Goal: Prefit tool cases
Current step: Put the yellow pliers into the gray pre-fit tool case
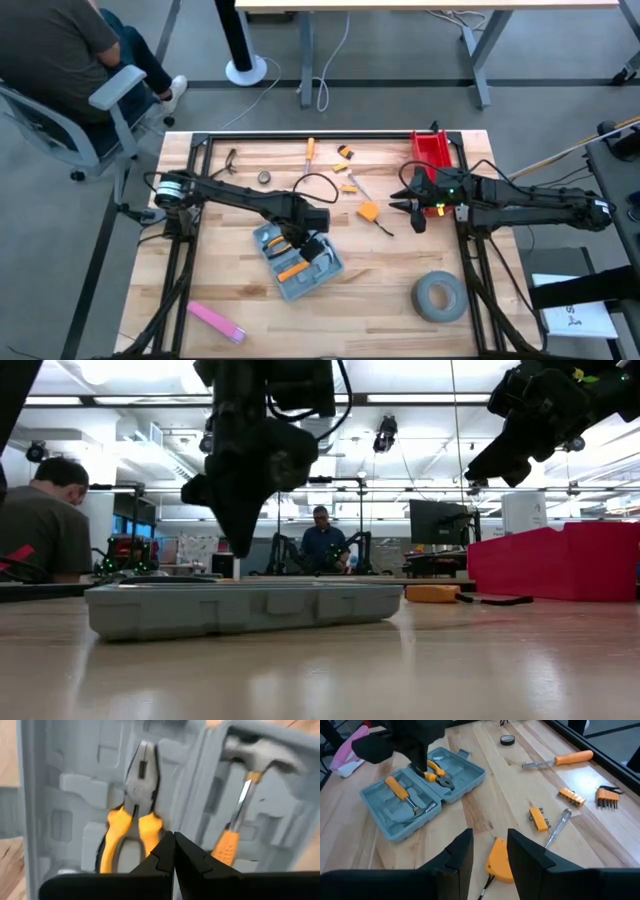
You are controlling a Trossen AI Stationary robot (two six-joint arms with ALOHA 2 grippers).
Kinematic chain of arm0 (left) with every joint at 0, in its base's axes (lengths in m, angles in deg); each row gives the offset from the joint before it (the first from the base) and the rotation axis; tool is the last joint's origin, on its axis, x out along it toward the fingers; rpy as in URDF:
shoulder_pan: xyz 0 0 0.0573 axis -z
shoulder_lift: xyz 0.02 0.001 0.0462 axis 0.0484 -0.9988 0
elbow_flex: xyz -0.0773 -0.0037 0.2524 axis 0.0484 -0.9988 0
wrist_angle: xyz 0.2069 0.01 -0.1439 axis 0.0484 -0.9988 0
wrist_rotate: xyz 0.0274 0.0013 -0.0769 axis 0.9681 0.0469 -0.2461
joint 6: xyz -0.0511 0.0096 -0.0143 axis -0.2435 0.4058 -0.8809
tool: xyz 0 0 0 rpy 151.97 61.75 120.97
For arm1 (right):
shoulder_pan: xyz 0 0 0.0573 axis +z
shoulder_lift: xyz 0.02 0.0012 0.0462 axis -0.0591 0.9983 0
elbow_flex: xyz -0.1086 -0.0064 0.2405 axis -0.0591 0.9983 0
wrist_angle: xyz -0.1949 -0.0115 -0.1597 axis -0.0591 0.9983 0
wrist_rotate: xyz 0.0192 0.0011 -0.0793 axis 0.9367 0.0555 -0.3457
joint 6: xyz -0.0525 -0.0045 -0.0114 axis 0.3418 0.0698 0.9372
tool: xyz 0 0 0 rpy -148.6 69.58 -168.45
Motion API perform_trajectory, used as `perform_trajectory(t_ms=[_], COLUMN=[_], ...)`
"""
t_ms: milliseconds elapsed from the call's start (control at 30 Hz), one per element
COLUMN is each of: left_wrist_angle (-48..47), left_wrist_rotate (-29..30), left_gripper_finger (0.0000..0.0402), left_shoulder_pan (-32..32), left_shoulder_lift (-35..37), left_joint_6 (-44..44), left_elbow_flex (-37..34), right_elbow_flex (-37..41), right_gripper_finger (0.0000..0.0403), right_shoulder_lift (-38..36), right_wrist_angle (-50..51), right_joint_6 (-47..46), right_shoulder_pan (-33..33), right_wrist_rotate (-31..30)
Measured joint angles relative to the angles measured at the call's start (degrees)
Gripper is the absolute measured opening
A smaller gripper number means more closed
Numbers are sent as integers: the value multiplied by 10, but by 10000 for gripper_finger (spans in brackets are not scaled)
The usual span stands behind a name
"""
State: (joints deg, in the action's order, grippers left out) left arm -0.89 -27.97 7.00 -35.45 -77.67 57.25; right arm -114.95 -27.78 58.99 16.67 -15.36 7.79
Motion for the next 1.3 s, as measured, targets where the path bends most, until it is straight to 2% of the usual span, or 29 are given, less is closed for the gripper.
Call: perform_trajectory(t_ms=[333,567,733,967,1167,1300], left_wrist_angle=[2,82,51,-43,-49,-21], left_wrist_rotate=[14,-23,-18,-4,-6,-15], left_gripper_finger=[0,0,0,0,0,0], left_shoulder_pan=[-1,-3,-3,-3,-3,-3], left_shoulder_lift=[-15,-23,-4,13,14,13], left_joint_6=[13,9,0,-4,-3,-2], left_elbow_flex=[-17,-69,-59,2,14,-8], right_elbow_flex=[0,0,0,0,0,0], right_gripper_finger=[81,86,94,94,84,81], right_shoulder_lift=[0,0,0,0,0,0], right_wrist_angle=[0,-1,-1,0,0,0], right_joint_6=[-5,-5,-5,-8,-7,-8], right_shoulder_pan=[0,0,0,0,0,0], right_wrist_rotate=[0,0,0,0,0,0])
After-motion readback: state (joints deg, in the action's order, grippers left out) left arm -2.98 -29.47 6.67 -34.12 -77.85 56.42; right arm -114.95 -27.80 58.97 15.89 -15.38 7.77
